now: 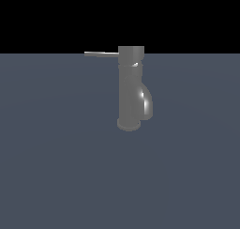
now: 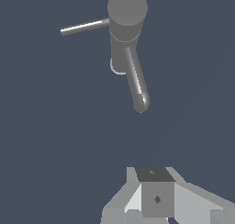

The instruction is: Turn on the faucet by rotating a designated handle.

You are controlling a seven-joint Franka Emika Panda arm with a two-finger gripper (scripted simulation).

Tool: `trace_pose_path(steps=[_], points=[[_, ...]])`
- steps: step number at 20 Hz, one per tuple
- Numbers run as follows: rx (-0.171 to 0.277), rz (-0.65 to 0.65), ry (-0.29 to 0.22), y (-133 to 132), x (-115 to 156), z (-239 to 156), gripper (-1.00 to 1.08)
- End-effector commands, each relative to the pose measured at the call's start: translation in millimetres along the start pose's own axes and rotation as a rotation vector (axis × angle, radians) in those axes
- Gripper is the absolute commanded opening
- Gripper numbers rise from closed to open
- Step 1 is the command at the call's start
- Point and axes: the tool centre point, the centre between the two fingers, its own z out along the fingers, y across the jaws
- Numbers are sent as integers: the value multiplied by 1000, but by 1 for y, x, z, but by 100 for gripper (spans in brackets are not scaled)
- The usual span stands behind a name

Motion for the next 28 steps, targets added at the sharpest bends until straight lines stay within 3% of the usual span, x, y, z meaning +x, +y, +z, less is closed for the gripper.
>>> trace_pose_path(steps=[1,28], points=[[0,51,-3,-11,5,8,-100],[-3,612,-29,-111,96,92,-100]])
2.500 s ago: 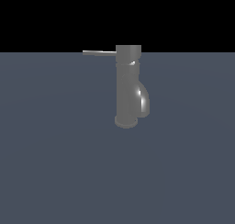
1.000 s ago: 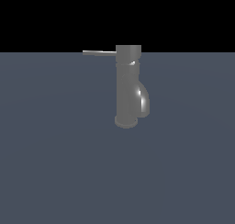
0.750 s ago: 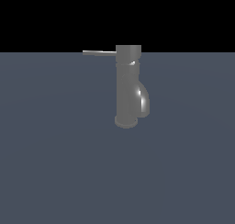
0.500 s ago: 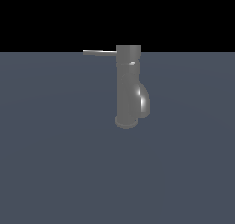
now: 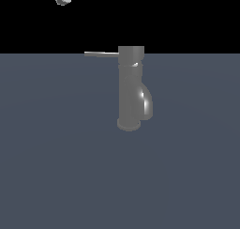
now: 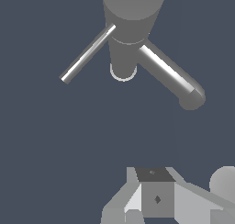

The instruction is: Turn on the faucet by rotating a designated handle.

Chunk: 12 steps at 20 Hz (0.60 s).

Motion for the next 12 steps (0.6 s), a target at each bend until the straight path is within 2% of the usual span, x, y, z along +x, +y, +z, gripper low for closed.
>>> trace_pose_path(steps=[1,12], points=[[0,53,-2,-12,6,8,-100],[-3,275,-11,-57,37,40,-100]])
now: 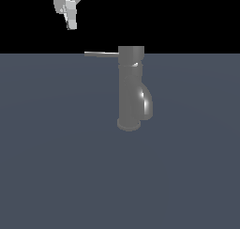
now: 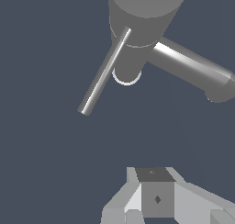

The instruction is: Turn on the faucet by rotating a designated handle.

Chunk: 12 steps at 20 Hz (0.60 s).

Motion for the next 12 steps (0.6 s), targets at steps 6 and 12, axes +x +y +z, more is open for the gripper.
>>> trace_pose_path(steps=[6,12], points=[[-3,157,-4,-33,20,23,-100],[-7,285,-7,-57,41,41,-100]])
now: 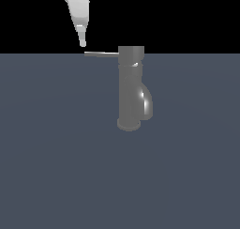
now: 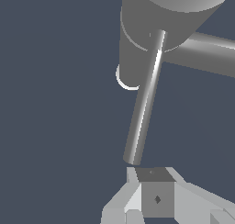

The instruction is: Turn on the faucet by rotating a designated handle.

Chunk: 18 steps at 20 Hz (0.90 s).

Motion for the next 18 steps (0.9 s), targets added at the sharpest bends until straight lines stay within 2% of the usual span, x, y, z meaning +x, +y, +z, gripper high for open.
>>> trace_pose_path(steps=[1,10,18], points=[[-1,52,0,-11,6,7,-100],[-5,185,-3,-39,26,26,-100],[-6,223,-5,-46,32,30,-100]])
